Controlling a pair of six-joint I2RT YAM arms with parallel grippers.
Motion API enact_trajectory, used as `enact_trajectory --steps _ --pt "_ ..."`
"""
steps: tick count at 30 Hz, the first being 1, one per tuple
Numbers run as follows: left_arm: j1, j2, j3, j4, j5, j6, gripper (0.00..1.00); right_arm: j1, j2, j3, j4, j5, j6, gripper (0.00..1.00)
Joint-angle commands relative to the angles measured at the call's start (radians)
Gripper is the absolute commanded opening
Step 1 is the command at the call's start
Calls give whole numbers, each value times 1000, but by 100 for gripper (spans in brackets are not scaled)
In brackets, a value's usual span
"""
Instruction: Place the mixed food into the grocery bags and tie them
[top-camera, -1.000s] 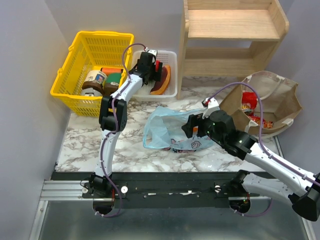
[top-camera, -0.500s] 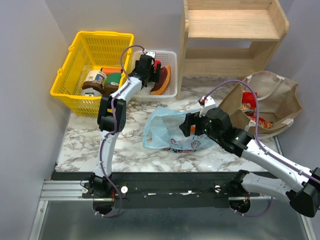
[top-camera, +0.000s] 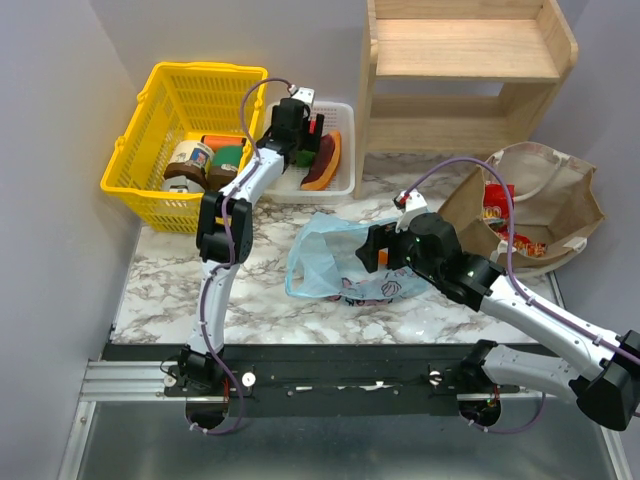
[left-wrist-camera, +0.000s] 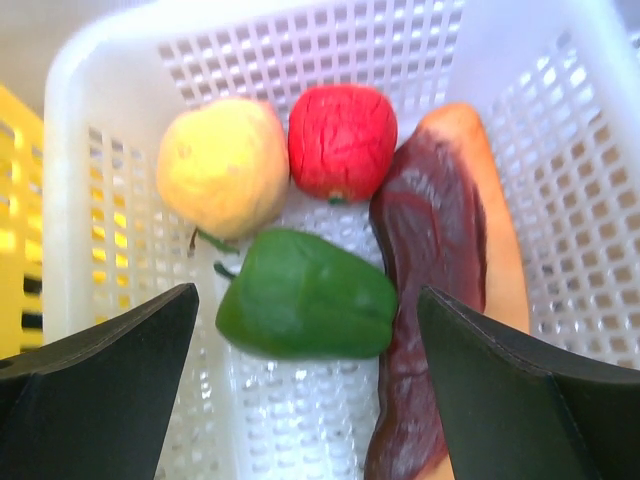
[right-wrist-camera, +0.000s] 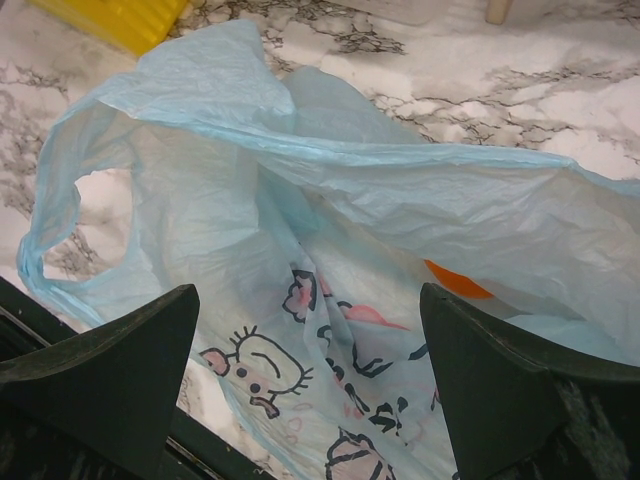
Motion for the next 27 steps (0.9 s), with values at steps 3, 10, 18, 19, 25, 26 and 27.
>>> enact_trajectory --steps 3,10,18,19,25,26,27 --pt "10 134 130 -120 76 18 99 0 -6 27 14 -2 -15 100" --pt "12 173 175 -182 90 9 99 0 1 37 12 -10 -14 100" --pt "12 245 313 -312 81 -36 99 0 -11 31 14 -17 -6 100" --pt "12 240 305 -314 77 -42 99 0 -17 28 12 -16 -4 100" --pt "10 211 230 -331 47 -76 99 0 -37 21 14 -10 -3 100" --pt "12 220 236 -347 56 -77 99 0 -40 21 14 -11 -4 100" --pt "12 226 254 -354 60 -79 99 0 -40 19 14 -11 -7 100"
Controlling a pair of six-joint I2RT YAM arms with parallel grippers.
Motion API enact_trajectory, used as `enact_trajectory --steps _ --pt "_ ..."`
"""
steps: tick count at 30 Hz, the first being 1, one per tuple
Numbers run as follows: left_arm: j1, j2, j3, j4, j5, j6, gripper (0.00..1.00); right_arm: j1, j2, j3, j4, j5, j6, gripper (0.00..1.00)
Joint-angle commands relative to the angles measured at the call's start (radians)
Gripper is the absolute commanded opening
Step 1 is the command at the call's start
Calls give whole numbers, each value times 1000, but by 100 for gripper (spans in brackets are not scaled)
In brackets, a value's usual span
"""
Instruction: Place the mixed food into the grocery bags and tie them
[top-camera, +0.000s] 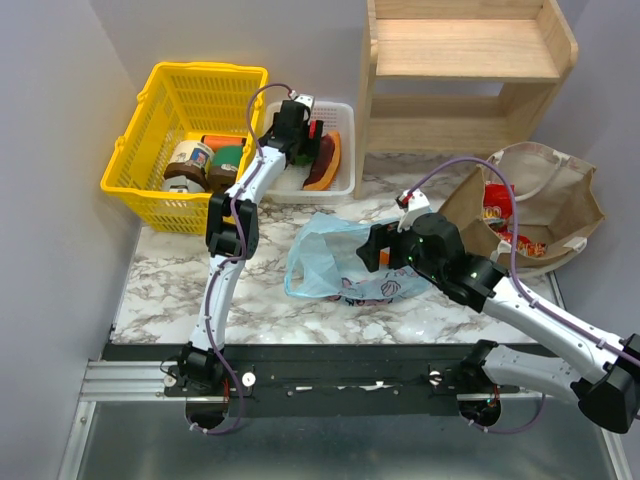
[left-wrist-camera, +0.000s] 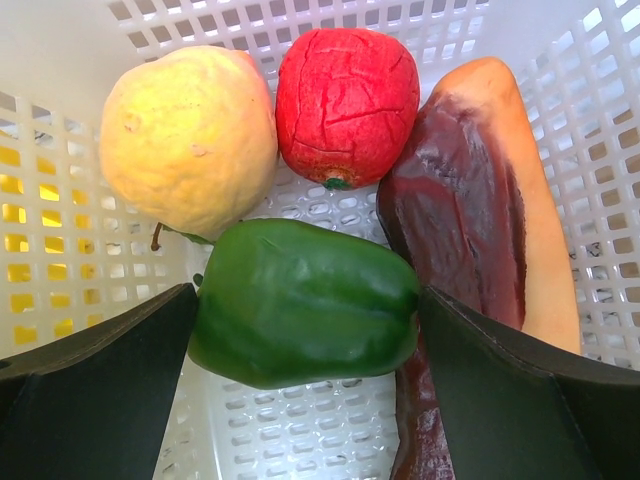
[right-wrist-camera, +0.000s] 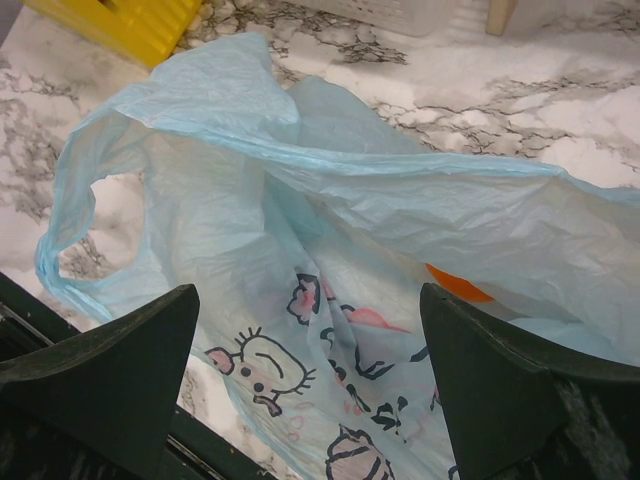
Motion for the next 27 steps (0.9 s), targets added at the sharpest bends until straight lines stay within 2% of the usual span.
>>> enact_trajectory --steps 1,10,22,27 --pt "-2 33 -16 -153 11 -54 99 0 -23 18 14 -11 -6 100" --pt "-4 55 -16 -208 20 -123 99 0 -46 1 20 -8 0 100" --pt "-2 -35 -192 -170 22 -140 99 0 -51 -2 20 -7 1 100" --pt "-2 4 -128 -198 63 -140 99 0 -46 -2 25 -10 1 100"
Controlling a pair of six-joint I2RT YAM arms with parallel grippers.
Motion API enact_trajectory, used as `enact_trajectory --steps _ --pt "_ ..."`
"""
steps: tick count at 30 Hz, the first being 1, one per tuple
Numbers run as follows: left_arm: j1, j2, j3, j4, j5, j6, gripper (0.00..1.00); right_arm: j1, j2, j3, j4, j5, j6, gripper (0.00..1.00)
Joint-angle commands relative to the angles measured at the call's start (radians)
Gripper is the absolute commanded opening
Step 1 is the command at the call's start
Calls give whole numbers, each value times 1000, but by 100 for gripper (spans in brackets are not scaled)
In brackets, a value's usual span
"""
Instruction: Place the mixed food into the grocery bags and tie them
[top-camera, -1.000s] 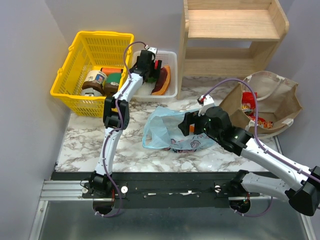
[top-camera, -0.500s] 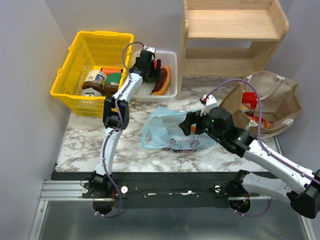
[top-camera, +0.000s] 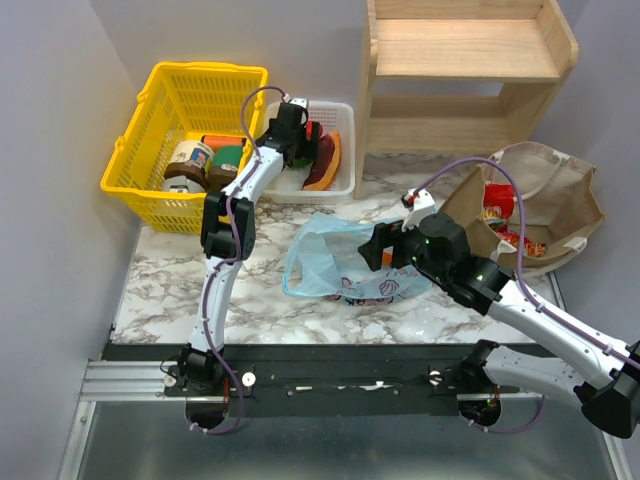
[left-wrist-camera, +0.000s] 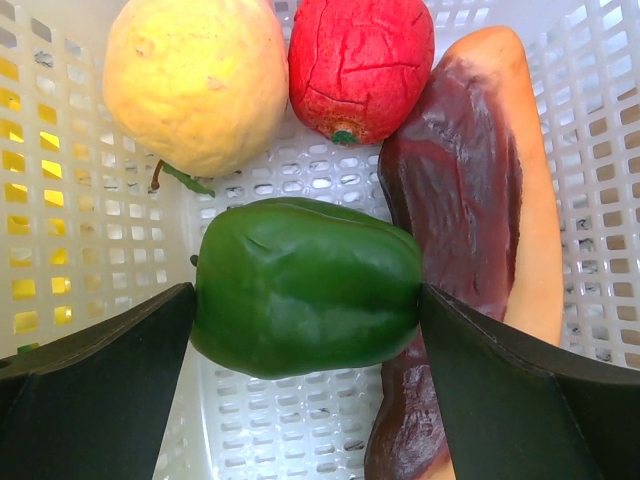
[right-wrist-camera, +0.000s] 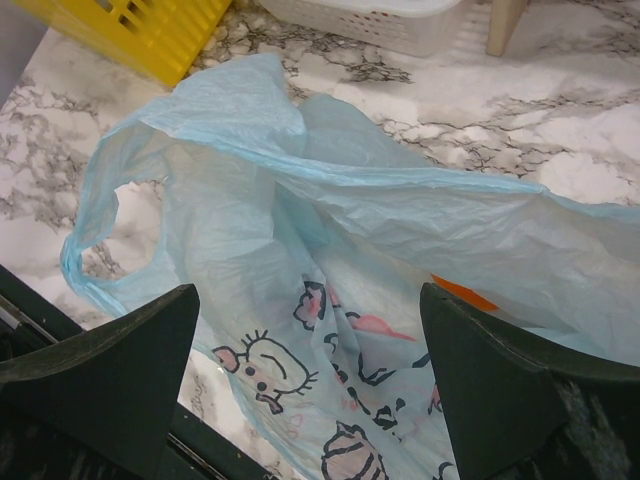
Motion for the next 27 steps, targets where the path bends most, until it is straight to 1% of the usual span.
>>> enact_trajectory --steps 1,3,5,6,7,8,10,11,13,14,19,23,27 --pt "-4 99 15 -204 66 -37 99 0 -7 0 18 -13 -1 100" --pt "-4 109 32 -215 73 -31 96 0 -11 -2 18 -11 1 100" --pt "-4 99 17 -201 85 -29 73 0 -16 -5 20 -5 1 100" --pt "-4 93 -5 -196 89 -25 65 -1 -19 -5 20 -5 2 100" --pt "-4 85 -20 -187 95 -23 60 0 -22 -7 18 -4 1 100" --pt "-4 67 -37 -169 101 -22 49 0 -24 -8 18 -2 1 100" --pt "-4 31 -109 -134 105 -18 42 0 -24 -8 18 -2 -1 100" --pt "-7 -19 -141 -85 130 -20 40 0 -21 -8 18 -2 -1 100" --pt "-13 -70 -224 -40 132 -19 39 0 -19 -4 18 -5 -2 100" --pt "-16 -120 -246 -7 133 -15 38 0 -13 -4 18 -7 -2 100" --pt "-44 -236 -318 26 124 -8 37 0 -5 3 23 -14 -4 100" --pt "-62 -354 -414 115 115 -11 35 0 -5 0 28 -13 -5 100" --pt "-78 -382 -445 135 73 18 35 0 -5 -2 29 -16 -5 100"
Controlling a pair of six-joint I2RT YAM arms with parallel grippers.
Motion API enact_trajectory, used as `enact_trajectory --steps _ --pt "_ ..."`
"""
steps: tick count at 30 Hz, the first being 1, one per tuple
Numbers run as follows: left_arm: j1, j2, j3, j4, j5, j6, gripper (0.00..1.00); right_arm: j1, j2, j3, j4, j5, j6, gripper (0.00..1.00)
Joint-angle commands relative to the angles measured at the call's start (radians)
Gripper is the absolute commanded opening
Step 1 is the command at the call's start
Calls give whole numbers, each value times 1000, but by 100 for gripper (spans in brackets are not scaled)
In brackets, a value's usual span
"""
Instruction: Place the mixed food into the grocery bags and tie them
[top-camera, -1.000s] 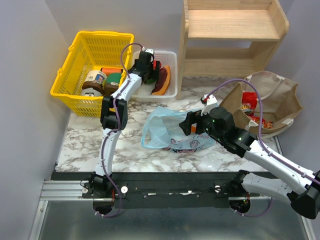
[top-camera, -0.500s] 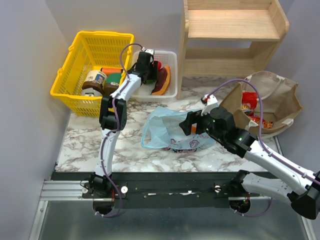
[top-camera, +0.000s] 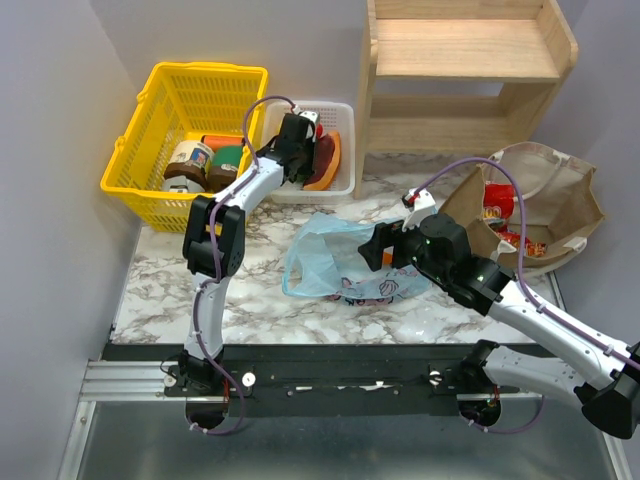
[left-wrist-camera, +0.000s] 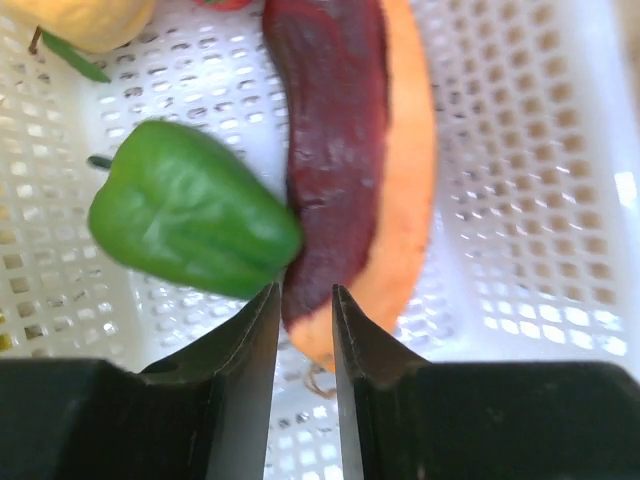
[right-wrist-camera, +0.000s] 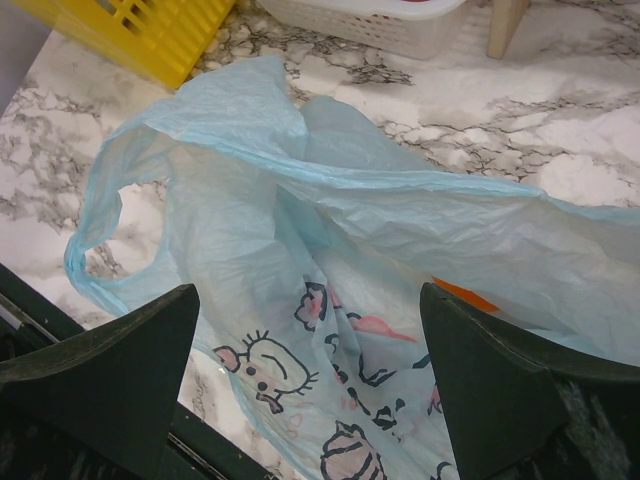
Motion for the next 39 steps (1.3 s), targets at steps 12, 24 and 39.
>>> enact_trajectory --steps 12,24,39 --pt "-16 59 108 -70 -235 3 99 0 -19 -23 28 3 4 100" --pt "0 203 208 -102 -301 -33 99 0 -15 -23 28 -6 3 100" --pt "1 221 142 -71 -214 5 64 0 -21 -23 28 0 1 100"
